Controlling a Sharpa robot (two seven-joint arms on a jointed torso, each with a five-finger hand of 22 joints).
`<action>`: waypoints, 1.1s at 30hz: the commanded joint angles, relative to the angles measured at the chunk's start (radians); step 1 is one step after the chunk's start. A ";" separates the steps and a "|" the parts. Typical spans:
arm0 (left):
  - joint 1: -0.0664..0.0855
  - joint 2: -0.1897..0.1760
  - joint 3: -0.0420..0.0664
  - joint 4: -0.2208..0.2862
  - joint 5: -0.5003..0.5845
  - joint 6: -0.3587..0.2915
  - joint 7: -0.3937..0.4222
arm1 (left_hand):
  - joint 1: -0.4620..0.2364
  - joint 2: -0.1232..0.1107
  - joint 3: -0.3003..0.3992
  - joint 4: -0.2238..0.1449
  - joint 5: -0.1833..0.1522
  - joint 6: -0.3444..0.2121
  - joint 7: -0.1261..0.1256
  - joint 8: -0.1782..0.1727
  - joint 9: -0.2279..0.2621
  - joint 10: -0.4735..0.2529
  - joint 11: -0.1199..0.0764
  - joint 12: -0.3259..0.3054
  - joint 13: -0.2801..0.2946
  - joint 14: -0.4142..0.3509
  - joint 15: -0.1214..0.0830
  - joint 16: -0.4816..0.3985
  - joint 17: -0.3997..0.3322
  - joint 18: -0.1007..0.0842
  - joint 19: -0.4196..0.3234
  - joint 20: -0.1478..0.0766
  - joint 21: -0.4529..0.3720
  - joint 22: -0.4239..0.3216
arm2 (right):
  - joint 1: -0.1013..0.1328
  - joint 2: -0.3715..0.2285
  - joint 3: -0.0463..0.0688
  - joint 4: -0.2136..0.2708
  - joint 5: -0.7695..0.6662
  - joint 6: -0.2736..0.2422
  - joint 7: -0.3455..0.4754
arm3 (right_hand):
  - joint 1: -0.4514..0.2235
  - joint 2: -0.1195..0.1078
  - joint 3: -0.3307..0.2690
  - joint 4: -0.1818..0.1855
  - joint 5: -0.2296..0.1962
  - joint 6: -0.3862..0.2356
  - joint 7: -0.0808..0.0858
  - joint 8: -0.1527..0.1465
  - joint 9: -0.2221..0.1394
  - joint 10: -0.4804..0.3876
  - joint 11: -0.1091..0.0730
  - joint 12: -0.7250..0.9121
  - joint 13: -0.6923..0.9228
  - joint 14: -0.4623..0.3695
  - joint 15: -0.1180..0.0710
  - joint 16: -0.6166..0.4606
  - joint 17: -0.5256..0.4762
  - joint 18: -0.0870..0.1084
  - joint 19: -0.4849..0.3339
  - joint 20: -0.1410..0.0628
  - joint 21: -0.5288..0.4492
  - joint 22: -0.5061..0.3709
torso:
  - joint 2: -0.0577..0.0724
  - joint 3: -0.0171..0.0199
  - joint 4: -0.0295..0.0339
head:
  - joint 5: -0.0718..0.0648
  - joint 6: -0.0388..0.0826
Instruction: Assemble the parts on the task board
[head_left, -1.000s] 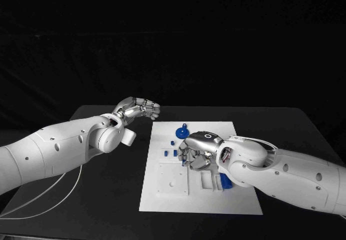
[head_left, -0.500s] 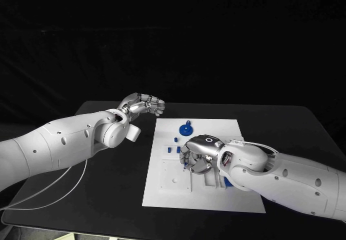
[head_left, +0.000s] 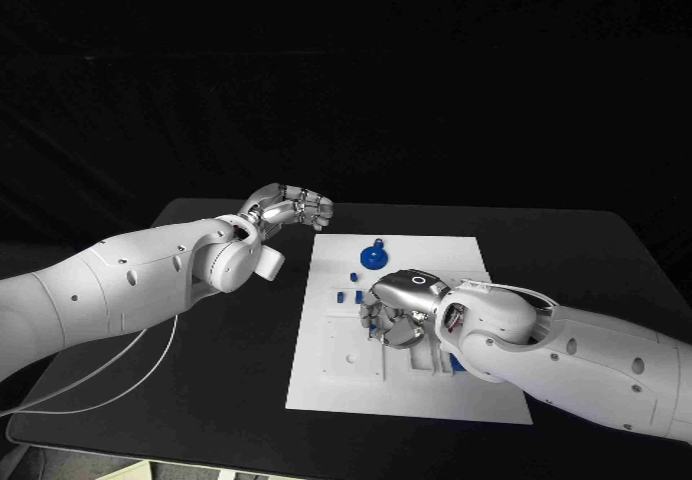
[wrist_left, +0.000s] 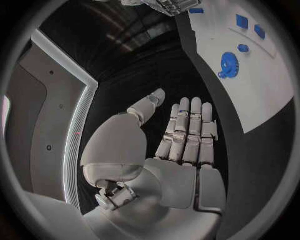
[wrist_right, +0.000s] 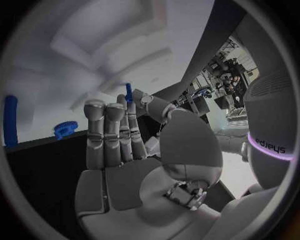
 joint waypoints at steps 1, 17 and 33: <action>0.002 0.002 0.001 0.000 0.007 0.008 0.004 | -0.007 -0.003 -0.005 0.003 -0.005 -0.007 -0.001 0.003 -0.001 -0.006 -0.001 -0.006 -0.001 0.007 0.001 -0.005 0.001 0.019 0.000 0.010 -0.004 0.001 | -0.004 0.002 -0.004 0.003 -0.011 0.013 0.002 | 0.004 0.002 0.005 0.000 0.003 0.003 0.002 0.004 0.002 0.025 0.002 0.004 0.001 -0.001 -0.006 -0.002 0.000 0.108 0.001 -0.008 -0.002 0.001 | 0.000 0.0008 0.0002 | 0.004 -0.002; 0.002 0.000 0.001 0.001 0.007 0.011 0.002 | -0.007 -0.003 -0.004 0.003 -0.005 -0.008 0.000 0.003 -0.001 -0.007 -0.001 -0.007 -0.001 0.007 0.001 -0.007 0.003 0.019 0.000 0.010 -0.005 0.002 | -0.005 0.005 -0.012 -0.002 -0.040 0.019 -0.003 | 0.003 0.003 0.005 -0.002 0.003 0.003 0.002 0.004 0.002 0.026 0.002 0.003 0.002 -0.001 -0.006 -0.002 0.000 0.108 0.002 -0.009 -0.002 0.002 | 0.000 0.0010 -0.0003 | 0.008 -0.007; 0.002 0.001 0.001 0.000 0.007 0.012 0.002 | -0.006 -0.003 -0.004 0.002 -0.005 -0.009 0.000 0.003 -0.002 -0.007 -0.001 -0.007 -0.001 0.007 0.001 -0.008 0.005 0.019 0.000 0.010 -0.006 0.003 | -0.005 0.019 -0.036 -0.012 0.016 0.046 0.030 | -0.040 -0.005 -0.068 -0.019 0.163 -0.012 0.007 0.000 0.005 0.012 0.008 -0.018 0.013 -0.004 0.000 -0.015 -0.010 0.108 -0.006 -0.002 -0.016 0.007 | -0.001 0.0010 -0.0006 | 0.008 -0.013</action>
